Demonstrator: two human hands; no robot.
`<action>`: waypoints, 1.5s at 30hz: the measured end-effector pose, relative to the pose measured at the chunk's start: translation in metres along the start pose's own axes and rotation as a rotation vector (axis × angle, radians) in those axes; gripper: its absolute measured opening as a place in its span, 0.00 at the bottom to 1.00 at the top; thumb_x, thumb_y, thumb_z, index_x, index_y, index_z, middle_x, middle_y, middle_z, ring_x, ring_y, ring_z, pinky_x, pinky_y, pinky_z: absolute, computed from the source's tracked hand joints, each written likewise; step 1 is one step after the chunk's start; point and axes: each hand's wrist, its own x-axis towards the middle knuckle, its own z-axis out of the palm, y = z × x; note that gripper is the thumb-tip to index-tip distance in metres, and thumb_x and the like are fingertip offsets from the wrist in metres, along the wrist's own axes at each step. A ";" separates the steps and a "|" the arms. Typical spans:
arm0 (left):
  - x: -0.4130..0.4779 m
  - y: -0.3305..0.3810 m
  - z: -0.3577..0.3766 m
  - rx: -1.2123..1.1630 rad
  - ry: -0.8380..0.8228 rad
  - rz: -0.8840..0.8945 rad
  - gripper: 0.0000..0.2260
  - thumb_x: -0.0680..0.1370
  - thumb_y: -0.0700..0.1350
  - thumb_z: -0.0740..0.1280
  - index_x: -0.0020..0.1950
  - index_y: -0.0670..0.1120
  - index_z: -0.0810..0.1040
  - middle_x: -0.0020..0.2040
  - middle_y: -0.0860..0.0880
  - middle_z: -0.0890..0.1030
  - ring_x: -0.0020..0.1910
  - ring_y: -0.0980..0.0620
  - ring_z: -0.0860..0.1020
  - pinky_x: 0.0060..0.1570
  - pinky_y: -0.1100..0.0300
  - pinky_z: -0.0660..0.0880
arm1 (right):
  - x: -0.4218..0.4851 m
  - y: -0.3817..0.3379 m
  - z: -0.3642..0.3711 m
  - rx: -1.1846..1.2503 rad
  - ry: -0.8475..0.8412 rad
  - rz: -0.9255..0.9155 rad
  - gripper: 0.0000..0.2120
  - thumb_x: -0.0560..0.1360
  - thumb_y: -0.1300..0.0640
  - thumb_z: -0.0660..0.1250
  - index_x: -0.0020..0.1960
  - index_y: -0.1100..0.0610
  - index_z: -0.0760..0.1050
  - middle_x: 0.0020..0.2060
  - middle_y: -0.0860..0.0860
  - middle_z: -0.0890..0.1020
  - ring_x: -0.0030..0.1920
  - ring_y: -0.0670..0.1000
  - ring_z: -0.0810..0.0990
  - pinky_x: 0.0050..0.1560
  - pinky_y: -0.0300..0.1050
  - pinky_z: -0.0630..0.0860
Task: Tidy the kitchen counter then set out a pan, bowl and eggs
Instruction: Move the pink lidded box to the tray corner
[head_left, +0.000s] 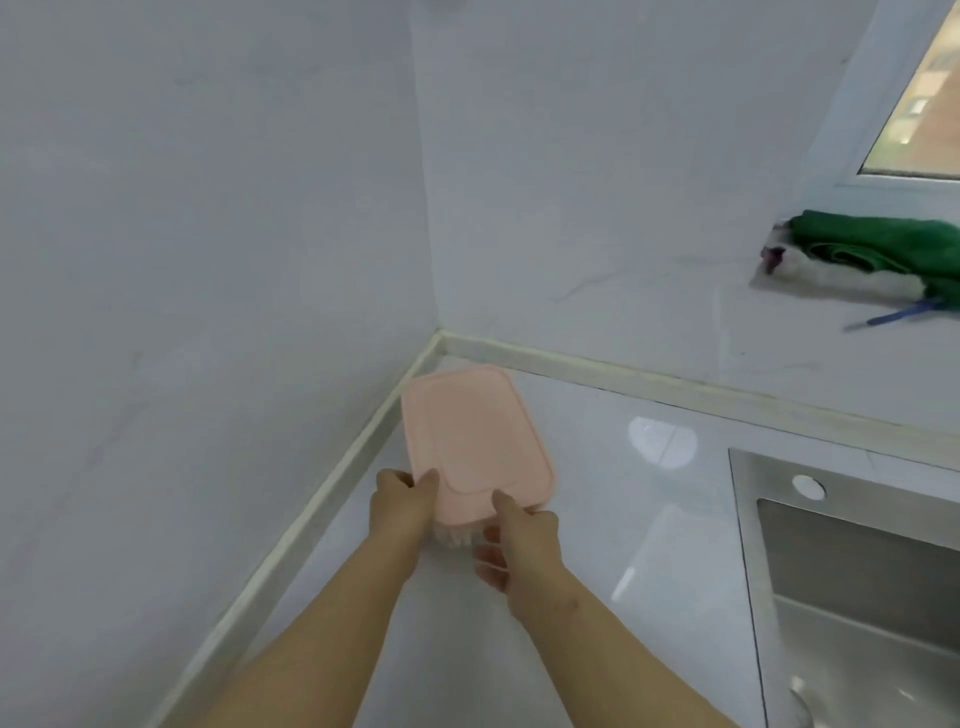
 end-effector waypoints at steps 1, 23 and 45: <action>0.005 0.001 0.001 0.000 -0.010 0.007 0.11 0.79 0.46 0.62 0.54 0.41 0.66 0.55 0.40 0.74 0.49 0.44 0.74 0.49 0.53 0.74 | 0.006 0.000 0.003 0.042 0.035 -0.002 0.16 0.78 0.55 0.61 0.61 0.63 0.66 0.47 0.59 0.76 0.36 0.54 0.76 0.32 0.43 0.75; 0.057 0.046 0.038 0.118 -0.212 0.136 0.29 0.78 0.46 0.65 0.74 0.44 0.56 0.72 0.43 0.64 0.68 0.41 0.66 0.68 0.46 0.66 | 0.042 -0.040 -0.074 -0.116 0.408 -0.155 0.14 0.78 0.57 0.60 0.36 0.57 0.61 0.37 0.53 0.69 0.37 0.52 0.70 0.45 0.50 0.73; 0.027 0.072 0.058 -0.469 -0.488 -0.097 0.14 0.78 0.46 0.61 0.63 0.49 0.68 0.57 0.44 0.74 0.48 0.46 0.75 0.39 0.50 0.76 | 0.024 -0.069 -0.101 0.496 0.172 -0.179 0.13 0.77 0.54 0.60 0.60 0.46 0.66 0.48 0.49 0.75 0.45 0.52 0.73 0.41 0.46 0.73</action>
